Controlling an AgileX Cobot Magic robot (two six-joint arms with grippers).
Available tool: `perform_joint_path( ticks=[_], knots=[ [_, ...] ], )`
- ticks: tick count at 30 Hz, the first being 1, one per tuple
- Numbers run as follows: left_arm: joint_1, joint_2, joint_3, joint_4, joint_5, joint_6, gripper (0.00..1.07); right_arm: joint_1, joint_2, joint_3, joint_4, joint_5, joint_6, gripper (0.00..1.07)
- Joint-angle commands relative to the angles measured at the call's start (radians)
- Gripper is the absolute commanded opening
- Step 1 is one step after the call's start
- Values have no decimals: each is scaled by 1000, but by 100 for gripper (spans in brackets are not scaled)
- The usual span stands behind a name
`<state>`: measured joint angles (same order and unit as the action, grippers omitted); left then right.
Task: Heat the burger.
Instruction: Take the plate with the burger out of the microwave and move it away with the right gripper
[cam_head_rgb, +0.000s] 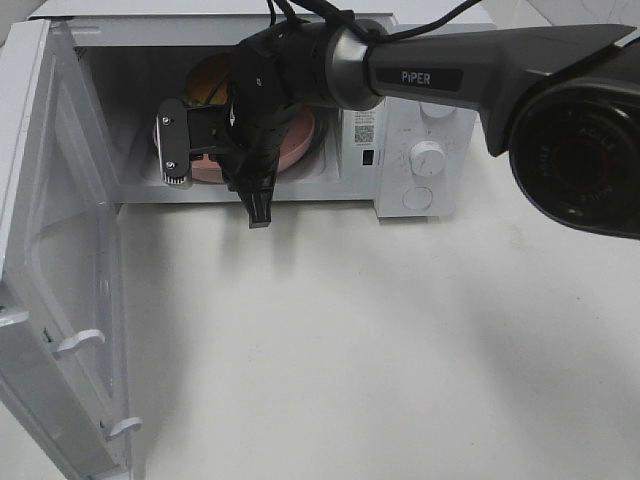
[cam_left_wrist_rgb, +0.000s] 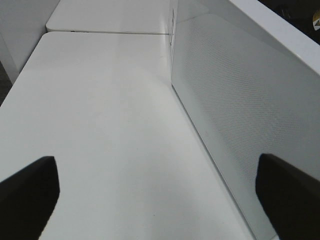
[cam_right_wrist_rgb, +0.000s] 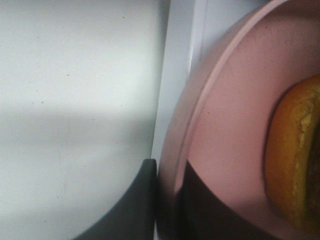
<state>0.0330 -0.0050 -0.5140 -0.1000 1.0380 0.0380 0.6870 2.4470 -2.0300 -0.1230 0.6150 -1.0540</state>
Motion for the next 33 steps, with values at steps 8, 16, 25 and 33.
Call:
perform_joint_path(
  ticks=[8, 16, 25, 33],
  knots=[
    [1, -9, 1, -4, -5, 2, 102, 25, -114, 219, 37, -61, -116, 0],
    [1, -9, 1, -4, -5, 2, 102, 25, -231, 398, -17, -197, -116, 0],
    [1, -9, 1, -4, -5, 2, 102, 25, -357, 596, -46, -334, -116, 0],
    [1, -9, 1, -4, -5, 2, 102, 25, -513, 836, -71, -459, -110, 0]
  ],
)
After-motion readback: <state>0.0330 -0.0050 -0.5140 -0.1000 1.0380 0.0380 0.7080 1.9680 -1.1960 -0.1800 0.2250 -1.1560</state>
